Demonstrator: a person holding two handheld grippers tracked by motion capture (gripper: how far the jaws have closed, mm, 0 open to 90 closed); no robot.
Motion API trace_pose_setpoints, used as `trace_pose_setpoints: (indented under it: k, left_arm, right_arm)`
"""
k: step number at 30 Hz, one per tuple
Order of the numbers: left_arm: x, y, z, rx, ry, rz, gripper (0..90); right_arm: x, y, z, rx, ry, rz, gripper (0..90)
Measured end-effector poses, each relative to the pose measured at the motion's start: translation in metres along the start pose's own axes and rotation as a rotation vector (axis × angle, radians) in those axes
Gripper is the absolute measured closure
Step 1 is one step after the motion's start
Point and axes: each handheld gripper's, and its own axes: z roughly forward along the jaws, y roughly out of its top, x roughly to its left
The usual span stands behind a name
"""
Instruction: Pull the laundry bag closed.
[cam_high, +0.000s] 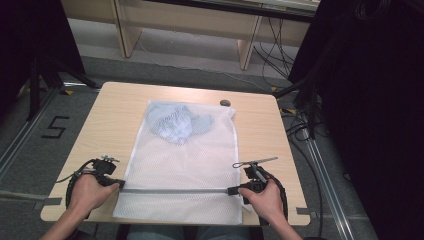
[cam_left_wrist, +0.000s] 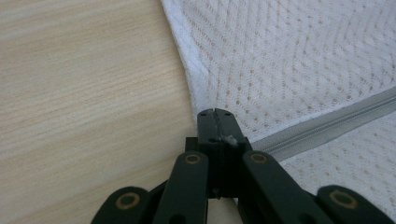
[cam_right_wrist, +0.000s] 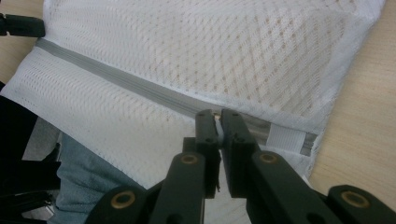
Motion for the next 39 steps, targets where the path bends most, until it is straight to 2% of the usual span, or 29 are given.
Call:
trace_pose_setpoints:
  k: [1, 4, 5, 7, 8, 9, 12, 13, 14, 15, 16, 17, 20, 22, 23, 25, 26, 27, 28, 29, 30, 31, 33, 34, 35, 36, 37, 38, 39]
  left_arm:
    - [0.0, 0.0, 0.0, 0.0, 0.0, 0.0, 89.9]
    - [0.0, 0.0, 0.0, 0.001, 0.0, 0.001, 89.9]
    - [0.0, 0.0, 0.0, 0.0, 0.001, 0.001, 89.9]
    - [0.0, 0.0, 0.0, 0.0, 0.0, 0.0, 89.9]
    - [0.0, 0.0, 0.0, 0.001, 0.0, 0.001, 89.9]
    - [0.0, 0.0, 0.0, 0.0, 0.0, 0.001, 89.9]
    - [0.0, 0.0, 0.0, 0.001, 0.0, 0.002, 89.9]
    - [0.0, 0.0, 0.0, 0.0, 0.0, 0.001, 89.9]
    - [0.0, 0.0, 0.0, 0.001, 0.0, 0.001, 89.9]
    - [0.0, 0.0, 0.0, 0.001, 0.0, 0.001, 89.9]
    - [0.0, 0.0, 0.0, 0.001, 0.0, 0.002, 89.9]
    - [0.0, 0.0, 0.0, 0.001, 0.0, 0.001, 89.9]
    - [0.0, 0.0, 0.0, 0.0, 0.0, 0.001, 89.9]
    - [-0.001, 0.0, 0.001, -0.014, 0.006, -0.015, 89.9]
    - [0.0, 0.0, 0.0, -0.001, 0.0, -0.001, 89.9]
    - [0.0, 0.0, 0.0, 0.001, 0.0, 0.003, 89.9]
    - [0.0, 0.0, 0.0, 0.0, 0.0, 0.0, 89.9]
    - [0.0, 0.0, 0.0, 0.0, 0.0, 0.002, 89.9]
    - [0.0, 0.0, 0.0, 0.001, 0.0, 0.002, 89.9]
    - [0.0, 0.0, 0.0, 0.001, 0.0, 0.0, 89.9]
    - [-0.001, 0.0, 0.001, -0.006, 0.001, -0.007, 89.9]
    - [-0.001, 0.0, 0.001, -0.014, 0.005, -0.017, 89.9]
    - [-0.001, 0.0, 0.001, -0.005, 0.001, -0.005, 89.9]
    - [-0.001, 0.0, 0.001, -0.014, 0.006, -0.016, 89.9]
    - [0.0, 0.0, 0.0, 0.0, 0.0, 0.001, 89.9]
    - [0.0, 0.0, 0.0, 0.001, 0.0, 0.002, 89.9]
    - [0.0, 0.0, 0.0, 0.001, -0.001, 0.003, 89.9]
    - [0.0, 0.0, 0.0, 0.0, 0.0, 0.003, 89.9]
    - [0.0, 0.0, 0.0, 0.001, 0.0, 0.003, 89.9]
  right_arm:
    - [0.003, 0.0, -0.002, 0.026, -0.012, 0.062, 86.9]
    - [0.001, 0.0, -0.002, 0.016, -0.01, 0.057, 86.9]
    - [0.002, -0.001, -0.003, 0.019, -0.021, 0.07, 86.9]
    - [-0.001, -0.001, -0.004, 0.031, -0.024, 0.051, 86.9]
    - [0.0, -0.001, -0.003, 0.017, -0.011, 0.065, 86.9]
    - [0.0, -0.001, -0.003, 0.018, -0.025, 0.076, 86.9]
    - [-0.003, -0.001, -0.003, 0.0, -0.015, 0.055, 86.9]
    - [-0.002, -0.001, -0.005, 0.024, -0.02, 0.085, 86.9]
    - [-0.004, -0.001, -0.005, 0.013, -0.024, 0.071, 86.9]
    - [-0.001, -0.001, -0.006, 0.021, -0.008, 0.113, 86.9]
    - [-0.005, -0.001, -0.007, 0.021, -0.026, 0.081, 86.9]
    - [-0.007, -0.001, -0.006, 0.022, -0.014, 0.077, 87.0]
    - [-0.006, -0.001, -0.007, 0.026, -0.025, 0.098, 86.9]
    - [-0.008, -0.001, -0.007, 0.011, -0.025, 0.085, 86.9]
    - [-0.009, -0.002, -0.006, -0.006, -0.016, 0.059, 86.9]
    - [-0.01, -0.002, -0.008, 0.012, -0.017, 0.056, 86.9]
    - [-0.008, -0.002, -0.008, 0.014, -0.028, 0.098, 86.9]
    - [-0.012, -0.002, -0.007, 0.003, -0.006, 0.05, 86.9]
    - [-0.009, -0.002, -0.009, 0.031, -0.007, 0.088, 86.9]
    - [-0.01, -0.003, -0.009, 0.036, -0.013, 0.075, 86.9]
    - [-0.01, -0.002, -0.009, 0.024, -0.017, 0.086, 86.9]
    - [-0.007, -0.002, -0.008, 0.026, -0.015, 0.132, 86.9]
    - [-0.01, -0.002, -0.009, 0.03, -0.01, 0.11, 86.9]
    - [-0.011, -0.002, -0.01, 0.043, -0.012, 0.105, 86.9]
    - [-0.016, -0.002, -0.008, 0.011, -0.008, 0.029, 86.9]
    - [-0.01, -0.002, -0.01, 0.05, -0.013, 0.122, 86.9]
    - [-0.01, -0.002, -0.009, 0.033, -0.02, 0.135, 86.9]
    - [-0.014, -0.002, -0.01, 0.037, -0.036, 0.089, 86.9]
    - [-0.016, -0.003, -0.009, 0.043, -0.045, 0.069, 86.9]
